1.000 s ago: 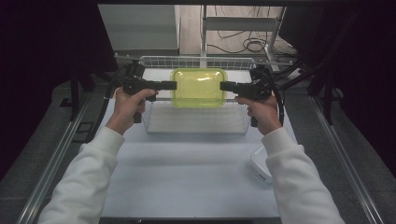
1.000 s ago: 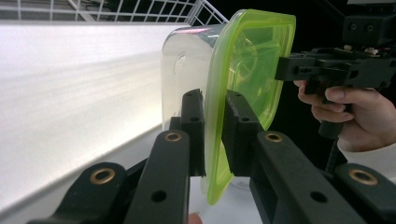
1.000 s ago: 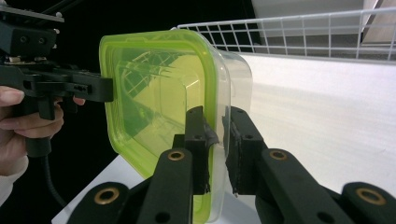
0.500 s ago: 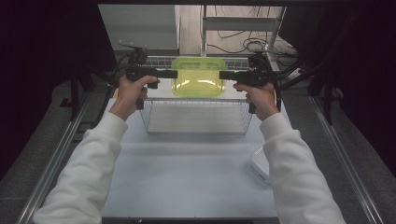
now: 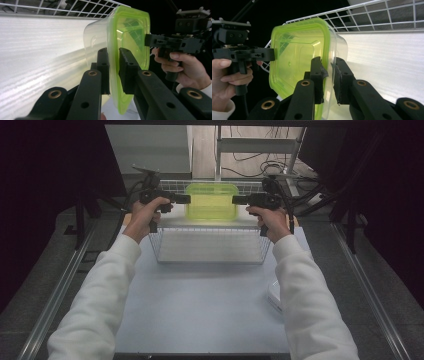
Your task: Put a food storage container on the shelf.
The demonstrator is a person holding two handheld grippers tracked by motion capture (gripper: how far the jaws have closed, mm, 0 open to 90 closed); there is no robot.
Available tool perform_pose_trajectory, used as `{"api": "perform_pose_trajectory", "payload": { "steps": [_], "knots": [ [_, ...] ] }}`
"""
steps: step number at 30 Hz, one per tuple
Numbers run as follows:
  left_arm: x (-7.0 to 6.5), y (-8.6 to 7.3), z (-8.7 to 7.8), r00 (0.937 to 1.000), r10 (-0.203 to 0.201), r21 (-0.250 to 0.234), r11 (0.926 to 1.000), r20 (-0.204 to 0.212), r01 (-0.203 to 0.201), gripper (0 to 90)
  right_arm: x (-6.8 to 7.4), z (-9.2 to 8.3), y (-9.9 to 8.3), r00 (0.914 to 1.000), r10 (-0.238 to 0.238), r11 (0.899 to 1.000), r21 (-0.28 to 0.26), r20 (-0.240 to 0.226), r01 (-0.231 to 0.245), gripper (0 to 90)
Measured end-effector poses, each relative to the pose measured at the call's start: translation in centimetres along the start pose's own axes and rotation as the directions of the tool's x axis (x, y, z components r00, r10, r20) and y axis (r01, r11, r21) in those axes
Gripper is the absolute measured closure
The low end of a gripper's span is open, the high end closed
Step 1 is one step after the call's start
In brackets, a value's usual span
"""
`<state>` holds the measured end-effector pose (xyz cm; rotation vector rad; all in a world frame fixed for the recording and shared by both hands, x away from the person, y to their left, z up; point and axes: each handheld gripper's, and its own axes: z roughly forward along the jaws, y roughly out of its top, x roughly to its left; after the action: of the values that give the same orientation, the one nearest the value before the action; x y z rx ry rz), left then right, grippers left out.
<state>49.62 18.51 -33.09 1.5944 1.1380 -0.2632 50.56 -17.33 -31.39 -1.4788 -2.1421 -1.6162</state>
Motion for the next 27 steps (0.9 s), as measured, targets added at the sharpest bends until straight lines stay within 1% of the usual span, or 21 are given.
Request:
{"api": "perform_pose_trajectory", "payload": {
  "steps": [1, 2, 4, 5, 6, 7, 9, 10, 12, 13, 14, 18, 19, 20, 21, 22, 23, 24, 25, 26, 27],
  "knots": [
    [0.0, 0.0, 0.0, 1.0000, 0.000, 0.000, 1.0000, 0.000, 0.000, 79.3, 0.0, 0.0, 0.0, 1.0000, 0.000, 1.000, 0.000, 0.000, 0.000, 78.1],
    [0.2, 0.2, 0.1, 0.9998, -0.017, 0.004, 0.9999, 0.006, 0.017, 79.3, -0.2, 0.2, 0.2, 0.9998, 0.019, 1.000, 0.000, -0.001, -0.019, 77.9],
    [1.0, 0.6, 0.4, 0.9973, -0.072, 0.003, 0.9974, 0.017, 0.072, 78.3, -0.5, 0.7, 0.5, 0.9987, 0.050, 0.999, 0.004, 0.009, -0.050, 76.6],
    [1.0, 0.6, 0.4, 0.9973, -0.072, 0.003, 0.9974, 0.017, 0.072, 78.0, -0.5, 0.7, 0.5, 0.9987, 0.050, 0.999, 0.004, 0.009, -0.050, 76.6],
    [1.4, 0.7, 0.7, 0.9942, -0.106, -0.004, 0.9943, 0.015, 0.106, 77.5, -0.8, 1.1, 0.7, 0.9974, 0.069, 0.998, 0.008, 0.017, -0.070, 75.3],
    [1.4, 0.7, 0.7, 0.9942, -0.106, -0.004, 0.9943, 0.015, 0.106, 77.1, -0.8, 1.1, 0.7, 0.9974, 0.069, 0.998, 0.008, 0.017, -0.070, 75.3],
    [1.7, 0.8, 1.1, 0.9892, -0.146, -0.016, 0.9891, 0.010, 0.146, 76.5, -1.1, 1.5, 0.9, 0.9954, 0.094, 0.996, 0.011, 0.017, -0.094, 73.9],
    [2.0, 0.9, 1.2, 0.9862, -0.165, -0.010, 0.9862, 0.008, 0.165, 75.5, -1.4, 1.9, 1.0, 0.9927, 0.118, 0.993, 0.013, 0.023, -0.119, 72.9],
    [2.2, 0.9, 1.3, 0.9843, -0.176, -0.012, 0.9842, 0.012, 0.176, 74.8, -1.5, 2.0, 1.0, 0.9917, 0.126, 0.992, 0.012, 0.026, -0.126, 72.5],
    [2.4, 0.9, 1.4, 0.9824, -0.186, -0.015, 0.9824, 0.014, 0.186, 74.3, -1.7, 2.3, 1.1, 0.9880, 0.152, 0.988, 0.009, 0.029, -0.152, 72.0],
    [2.4, 0.9, 1.5, 0.9823, -0.187, -0.016, 0.9822, 0.014, 0.187, 74.0, -1.7, 2.3, 1.1, 0.9862, 0.163, 0.987, 0.008, 0.028, -0.163, 71.9],
    [2.4, 0.9, 1.5, 0.9836, -0.180, -0.023, 0.9833, 0.009, 0.180, 73.0, -1.8, 2.4, 1.1, 0.9850, 0.170, 0.985, 0.004, 0.032, -0.170, 71.6],
    [2.3, 0.9, 1.5, 0.9844, -0.176, -0.025, 0.9841, -0.002, 0.176, 72.0, -1.8, 2.4, 1.0, 0.9862, 0.162, 0.987, 0.000, 0.031, -0.163, 70.8],
    [2.1, 0.9, 1.4, 0.9866, -0.161, -0.034, 0.9866, -0.027, 0.160, 70.9, -1.7, 2.4, 0.9, 0.9864, 0.161, 0.987, -0.007, 0.032, -0.161, 70.3],
    [2.1, 0.9, 1.4, 0.9882, -0.148, -0.039, 0.9885, -0.039, 0.146, 69.5, -1.7, 2.4, 0.8, 0.9878, 0.151, 0.988, -0.016, 0.036, -0.151, 68.5],
    [2.1, 0.9, 1.4, 0.9882, -0.148, -0.039, 0.9885, -0.039, 0.146, 66.2, -1.6, 2.4, 0.7, 0.9890, 0.141, 0.990, -0.021, 0.046, -0.140, 65.9],
    [2.0, 0.8, 1.3, 0.9901, -0.124, -0.053, 0.9913, -0.066, 0.120, 60.4, -1.5, 2.3, 0.7, 0.9900, 0.133, 0.991, -0.031, 0.046, -0.132, 62.6],
    [2.0, 0.8, 1.3, 0.9901, -0.124, -0.053, 0.9913, -0.066, 0.120, 55.6, -1.5, 2.3, 0.7, 0.9900, 0.133, 0.991, -0.031, 0.046, -0.132, 62.6],
    [1.9, 0.8, 1.2, 0.9904, -0.105, -0.065, 0.9929, -0.090, 0.100, 55.6, -1.5, 2.3, 0.6, 0.9908, 0.131, 0.991, -0.039, 0.036, -0.129, 58.3],
    [1.7, 0.7, 1.1, 0.9909, -0.088, -0.078, 0.9938, -0.102, 0.080, 50.4, -1.4, 2.2, 0.7, 0.9909, 0.132, 0.990, -0.045, 0.029, -0.130, 51.7],
    [1.6, 0.7, 1.1, 0.9921, -0.081, -0.087, 0.9935, -0.095, 0.073, 46.3, -1.4, 2.1, 0.7, 0.9912, 0.128, 0.991, -0.055, 0.035, -0.126, 47.5]
  ]
}}
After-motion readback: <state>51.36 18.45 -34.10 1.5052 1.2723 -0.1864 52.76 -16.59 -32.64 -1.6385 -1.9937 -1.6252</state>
